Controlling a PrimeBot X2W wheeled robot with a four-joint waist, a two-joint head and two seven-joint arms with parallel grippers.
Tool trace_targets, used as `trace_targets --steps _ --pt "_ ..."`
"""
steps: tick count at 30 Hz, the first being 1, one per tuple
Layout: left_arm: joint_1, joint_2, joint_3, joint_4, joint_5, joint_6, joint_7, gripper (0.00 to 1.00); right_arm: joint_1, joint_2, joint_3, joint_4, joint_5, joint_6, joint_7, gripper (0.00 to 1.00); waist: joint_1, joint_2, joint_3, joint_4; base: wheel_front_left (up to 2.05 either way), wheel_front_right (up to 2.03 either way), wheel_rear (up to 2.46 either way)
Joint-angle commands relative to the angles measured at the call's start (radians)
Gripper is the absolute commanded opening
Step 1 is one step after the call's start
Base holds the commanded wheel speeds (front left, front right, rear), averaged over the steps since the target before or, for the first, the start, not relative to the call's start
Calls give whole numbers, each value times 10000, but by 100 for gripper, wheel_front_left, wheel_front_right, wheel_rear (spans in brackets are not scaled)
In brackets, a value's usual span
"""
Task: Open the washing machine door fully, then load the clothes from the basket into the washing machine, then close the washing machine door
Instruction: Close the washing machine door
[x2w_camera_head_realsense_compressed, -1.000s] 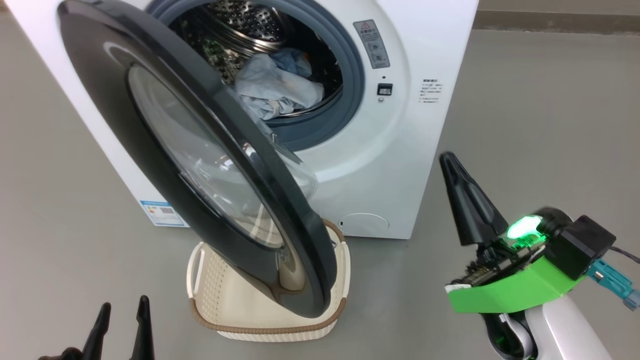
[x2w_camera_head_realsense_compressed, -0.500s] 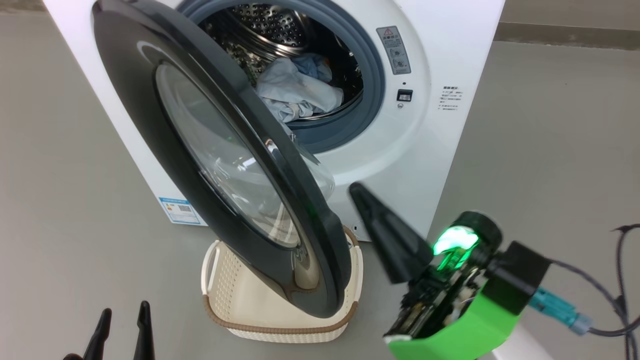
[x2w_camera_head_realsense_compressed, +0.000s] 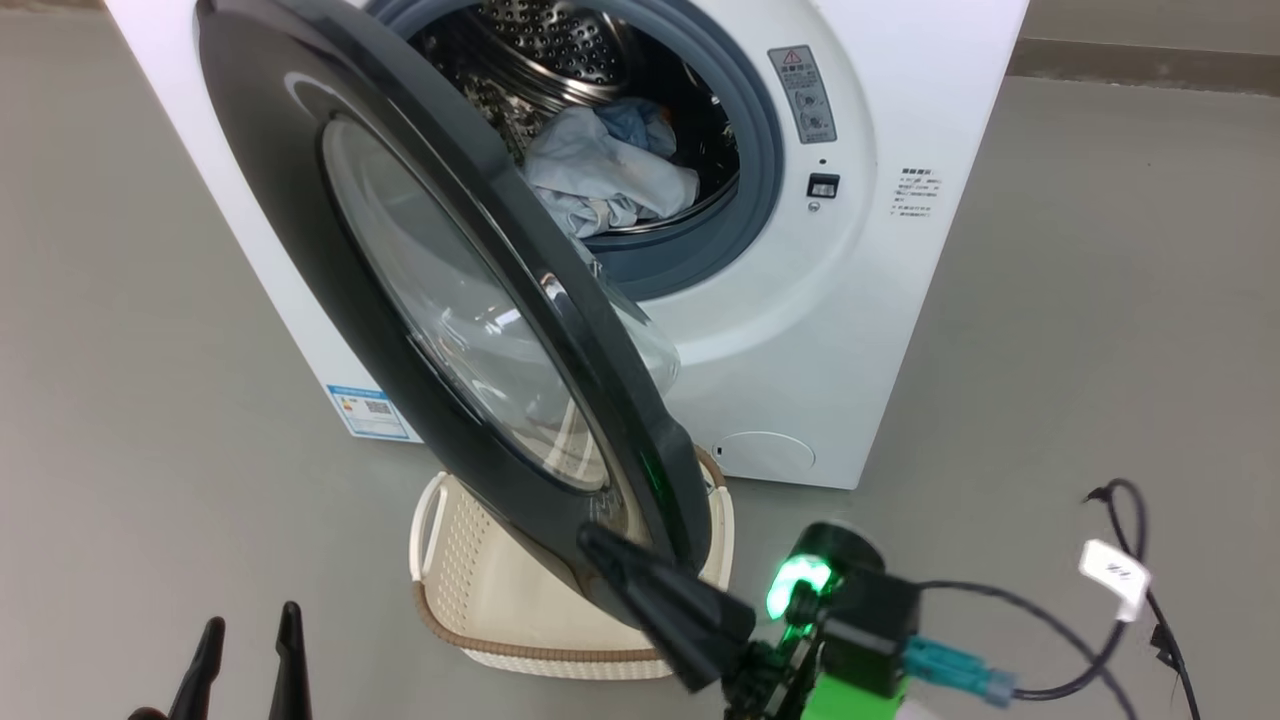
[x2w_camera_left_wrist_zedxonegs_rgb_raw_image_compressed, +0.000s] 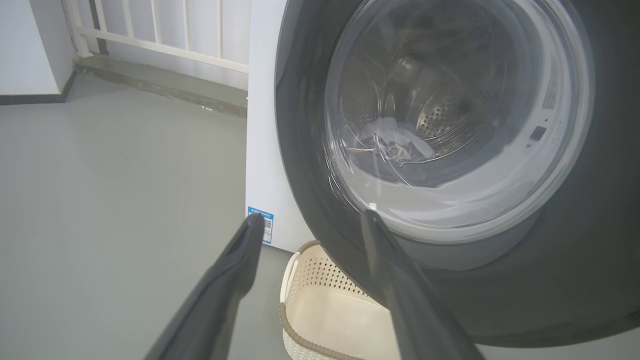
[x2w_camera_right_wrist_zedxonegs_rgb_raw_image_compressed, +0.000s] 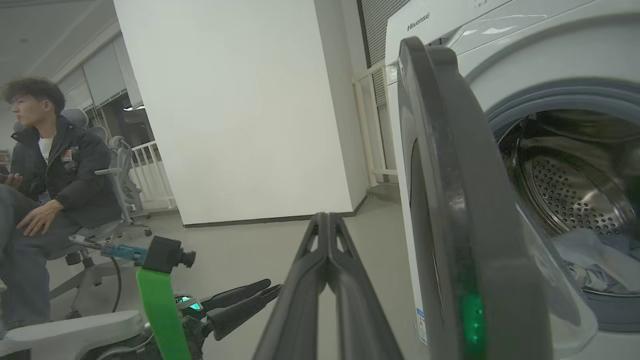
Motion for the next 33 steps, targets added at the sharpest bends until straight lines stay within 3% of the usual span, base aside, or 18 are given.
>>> trace_targets --steps 1,6,18,33 --pt "-222 73 361 -232 -3 -15 -91 100 -261 91 321 -9 128 27 -48 0 -1 0 20 14 0 0 0" --pt "-323 42 328 -204 -30 -15 -91 100 -266 2 761 944 276 27 -48 0 -1 0 141 89 0 0 0" --pt "-479 7 191 -170 -67 -15 -91 100 -307 -5 578 2492 459 27 -48 0 -1 0 426 154 0 0 0" --pt "-732 -1 -88 -133 -108 -15 -91 100 -606 316 -319 3149 389 27 -48 0 -1 0 744 169 0 0 0"
